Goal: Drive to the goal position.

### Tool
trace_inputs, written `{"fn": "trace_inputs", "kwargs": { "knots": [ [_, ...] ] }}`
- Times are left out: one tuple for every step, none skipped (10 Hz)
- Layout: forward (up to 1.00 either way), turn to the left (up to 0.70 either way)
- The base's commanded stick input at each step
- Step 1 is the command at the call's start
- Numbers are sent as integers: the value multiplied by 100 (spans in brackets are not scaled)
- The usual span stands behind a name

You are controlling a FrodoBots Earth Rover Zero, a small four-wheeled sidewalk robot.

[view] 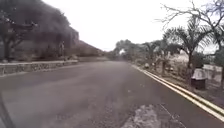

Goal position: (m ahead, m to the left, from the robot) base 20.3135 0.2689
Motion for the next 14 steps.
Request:
{"fn": "trace_inputs", "kwargs": {
  "knots": [
    [70, 0],
    [70, 0],
    [70, 0],
    [70, 0],
    [70, 0],
    [70, 0],
    [70, 0],
    [70, 0],
    [70, 0],
    [70, -27],
    [70, -27],
    [70, 0],
    [70, 0],
    [70, 0]
  ]
}}
